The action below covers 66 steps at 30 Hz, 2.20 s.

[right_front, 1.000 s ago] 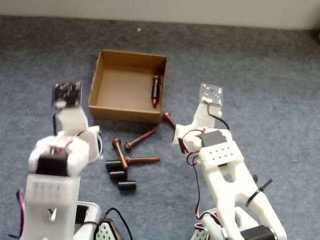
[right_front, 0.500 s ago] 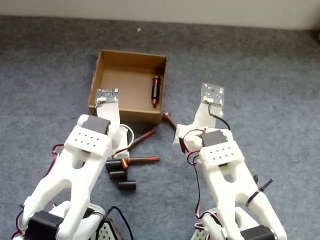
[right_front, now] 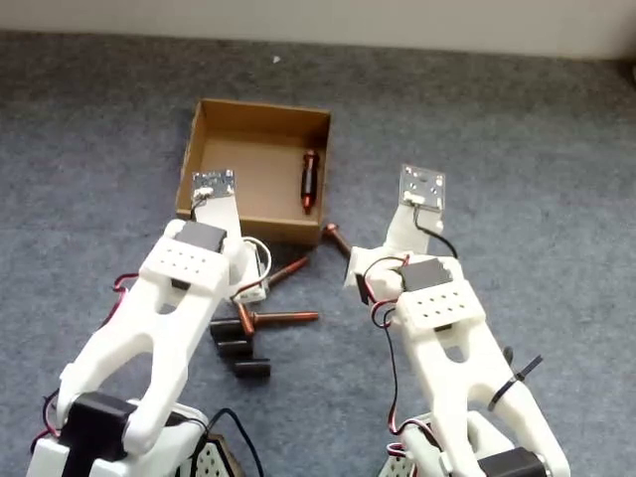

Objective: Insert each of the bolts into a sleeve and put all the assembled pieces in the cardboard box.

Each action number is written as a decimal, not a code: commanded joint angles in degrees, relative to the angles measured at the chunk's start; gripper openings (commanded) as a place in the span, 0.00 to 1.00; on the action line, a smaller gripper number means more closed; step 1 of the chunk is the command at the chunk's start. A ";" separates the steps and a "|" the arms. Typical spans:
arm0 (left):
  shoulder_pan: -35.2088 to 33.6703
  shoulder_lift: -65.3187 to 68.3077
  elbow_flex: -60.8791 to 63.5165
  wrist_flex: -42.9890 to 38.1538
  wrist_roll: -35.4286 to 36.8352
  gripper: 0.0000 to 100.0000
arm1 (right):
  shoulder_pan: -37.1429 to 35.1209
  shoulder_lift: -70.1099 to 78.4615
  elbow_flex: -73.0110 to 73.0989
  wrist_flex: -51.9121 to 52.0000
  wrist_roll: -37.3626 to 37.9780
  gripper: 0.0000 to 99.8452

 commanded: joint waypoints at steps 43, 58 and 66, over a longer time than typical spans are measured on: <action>-3.47 3.21 -12.35 -0.44 0.79 0.01 | 0.57 -2.33 -0.13 -0.92 0.09 0.01; -2.24 -21.58 -11.91 0.35 -6.95 0.01 | -0.22 -5.05 -0.13 -0.75 0.70 0.01; -2.24 -36.53 -4.44 0.35 -12.75 0.01 | -6.73 -23.60 4.00 2.15 4.22 0.01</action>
